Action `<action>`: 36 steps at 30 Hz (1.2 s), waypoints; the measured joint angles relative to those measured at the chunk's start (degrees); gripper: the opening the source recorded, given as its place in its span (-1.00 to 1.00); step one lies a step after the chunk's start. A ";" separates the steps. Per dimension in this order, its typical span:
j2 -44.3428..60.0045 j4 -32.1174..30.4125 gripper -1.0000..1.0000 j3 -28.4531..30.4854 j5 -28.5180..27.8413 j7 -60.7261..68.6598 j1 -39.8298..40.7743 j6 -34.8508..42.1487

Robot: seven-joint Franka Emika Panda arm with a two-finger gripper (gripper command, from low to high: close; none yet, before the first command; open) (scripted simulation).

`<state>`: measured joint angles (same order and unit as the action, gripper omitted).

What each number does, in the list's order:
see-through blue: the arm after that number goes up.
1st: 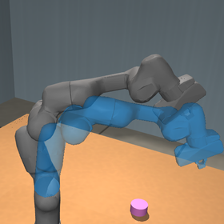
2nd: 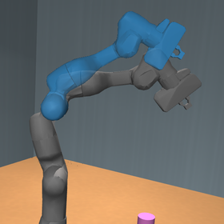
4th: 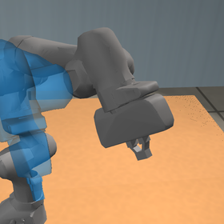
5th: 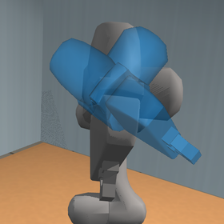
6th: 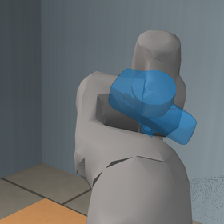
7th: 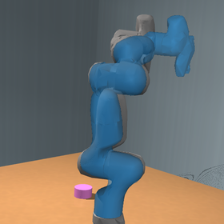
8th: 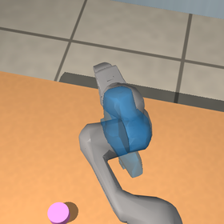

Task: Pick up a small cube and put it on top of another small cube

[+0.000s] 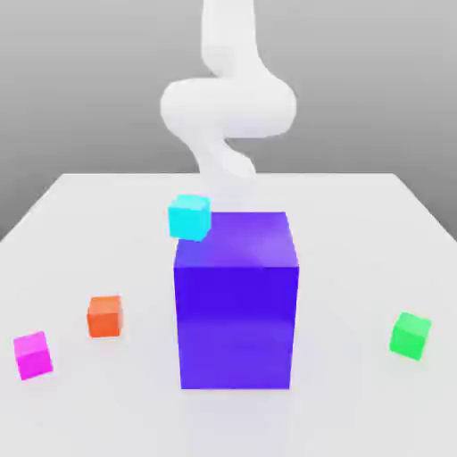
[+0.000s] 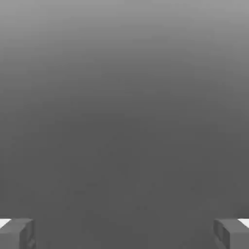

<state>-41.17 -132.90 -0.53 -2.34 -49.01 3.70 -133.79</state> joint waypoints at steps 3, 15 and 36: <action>5.87 -1.38 0.00 -0.25 -2.87 -3.92 4.41 -2.46; 28.18 -6.61 0.00 3.86 -10.23 -16.24 17.93 -11.80; 63.24 -11.27 -1.00 4.68 9.00 -10.69 34.08 -32.38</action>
<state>22.07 -144.17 4.15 6.67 -59.70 37.78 -166.17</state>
